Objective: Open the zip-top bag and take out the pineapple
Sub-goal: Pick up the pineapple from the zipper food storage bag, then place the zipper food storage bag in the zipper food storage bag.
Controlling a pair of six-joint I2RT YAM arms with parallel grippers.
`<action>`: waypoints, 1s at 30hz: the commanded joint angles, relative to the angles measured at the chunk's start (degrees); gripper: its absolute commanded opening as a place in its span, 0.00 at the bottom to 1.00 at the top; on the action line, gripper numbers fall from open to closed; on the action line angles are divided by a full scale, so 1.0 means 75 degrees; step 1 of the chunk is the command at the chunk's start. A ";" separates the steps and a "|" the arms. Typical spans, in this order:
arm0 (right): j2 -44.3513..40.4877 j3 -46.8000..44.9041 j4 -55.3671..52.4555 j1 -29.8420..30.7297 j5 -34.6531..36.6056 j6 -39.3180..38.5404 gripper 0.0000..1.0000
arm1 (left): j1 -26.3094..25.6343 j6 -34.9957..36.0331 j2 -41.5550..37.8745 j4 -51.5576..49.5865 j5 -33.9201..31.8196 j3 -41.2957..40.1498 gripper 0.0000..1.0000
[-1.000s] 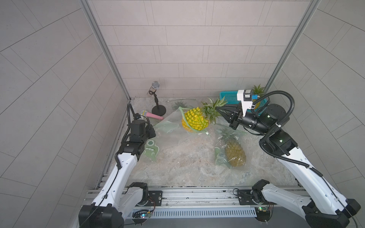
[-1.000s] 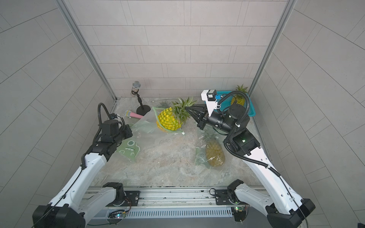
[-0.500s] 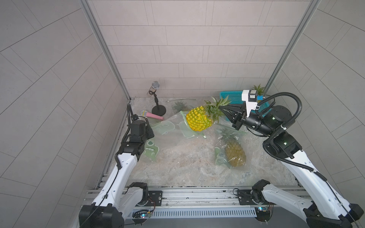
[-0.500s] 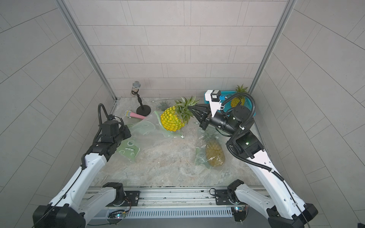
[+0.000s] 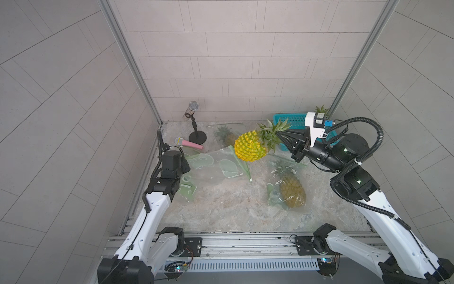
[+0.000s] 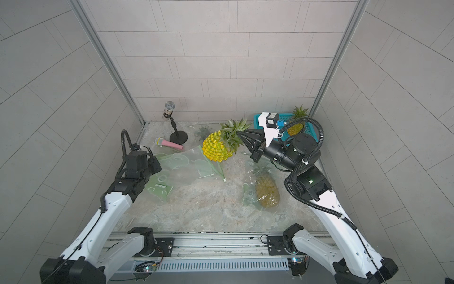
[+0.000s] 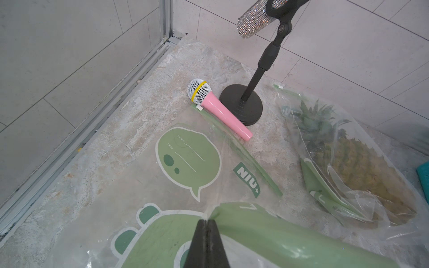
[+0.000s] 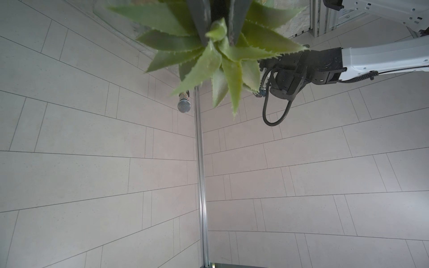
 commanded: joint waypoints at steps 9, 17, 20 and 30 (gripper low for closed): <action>-0.0485 0.0288 0.0273 -0.0045 0.1039 -0.0780 0.00 | 0.0043 -0.0204 -0.0318 -0.0169 -0.0514 -0.0054 0.00; -0.0450 0.0308 -0.0501 -0.0182 0.2291 -0.1127 0.00 | 0.0058 -0.0347 -0.0356 -0.0485 -0.0773 0.0212 0.00; -0.0373 0.0341 -0.0798 -0.0302 0.2640 -0.1133 0.00 | 0.0062 -0.0528 -0.0406 -0.0665 -0.1102 0.0308 0.00; -0.0233 0.0335 -0.1225 -0.0654 0.2804 -0.1107 0.00 | 0.0064 -0.1766 -0.0666 -0.1053 -0.1160 0.0666 0.00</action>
